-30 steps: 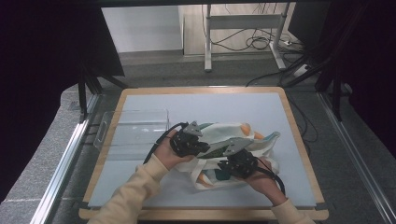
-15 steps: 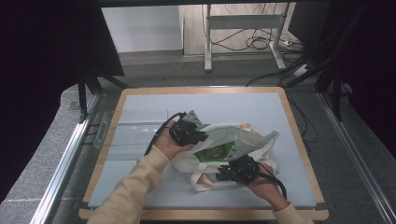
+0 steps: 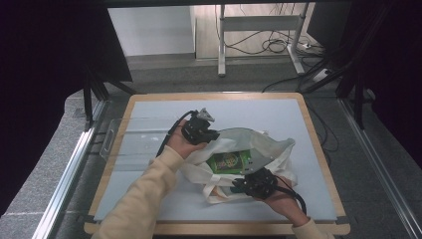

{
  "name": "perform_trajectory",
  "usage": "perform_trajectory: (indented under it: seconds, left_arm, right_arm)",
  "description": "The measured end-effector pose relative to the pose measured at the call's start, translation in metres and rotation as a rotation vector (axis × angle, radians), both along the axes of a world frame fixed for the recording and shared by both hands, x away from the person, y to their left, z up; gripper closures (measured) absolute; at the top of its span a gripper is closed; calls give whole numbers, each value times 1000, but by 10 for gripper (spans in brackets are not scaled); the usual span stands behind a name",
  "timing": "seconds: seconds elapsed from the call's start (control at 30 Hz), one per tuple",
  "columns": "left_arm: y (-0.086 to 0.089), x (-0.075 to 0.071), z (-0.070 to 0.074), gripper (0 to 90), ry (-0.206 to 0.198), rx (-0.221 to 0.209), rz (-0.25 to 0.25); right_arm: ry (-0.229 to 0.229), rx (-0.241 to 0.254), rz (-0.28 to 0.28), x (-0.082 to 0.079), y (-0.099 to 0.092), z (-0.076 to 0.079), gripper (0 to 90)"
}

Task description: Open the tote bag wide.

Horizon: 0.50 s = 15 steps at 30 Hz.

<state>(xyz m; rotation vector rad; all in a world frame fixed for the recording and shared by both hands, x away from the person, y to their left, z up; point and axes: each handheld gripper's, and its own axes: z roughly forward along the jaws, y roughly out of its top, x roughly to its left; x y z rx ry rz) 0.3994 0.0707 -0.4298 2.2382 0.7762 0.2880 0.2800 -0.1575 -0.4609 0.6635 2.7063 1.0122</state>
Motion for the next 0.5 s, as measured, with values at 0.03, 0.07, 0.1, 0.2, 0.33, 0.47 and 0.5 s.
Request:
perform_trajectory:
  seconds: [0.03,0.07,0.1,0.2,0.33,0.47,0.5]
  left_arm:
    - [0,3,1,847,-1,2,4]
    - [0,3,1,847,-1,2,4]
    - [0,5,1,847,-1,5,5]
    - [-1,12,1,847,3,11,15]
    - [0,21,0,847,7,13,43]
    - [2,31,-2,849,3,5,65]
    - [1,34,-4,849,-4,12,74]
  right_arm:
    - [0,1,0,0,0,0,865]
    - [0,1,0,0,0,0,865]
    - [0,2,4,-1,0,0,866]
    - [-2,2,5,-2,0,0,866]
    - [3,4,11,-3,0,-1,867]
    - [14,13,15,-4,-2,-3,868]
    - [14,15,16,-5,-3,-3,868]
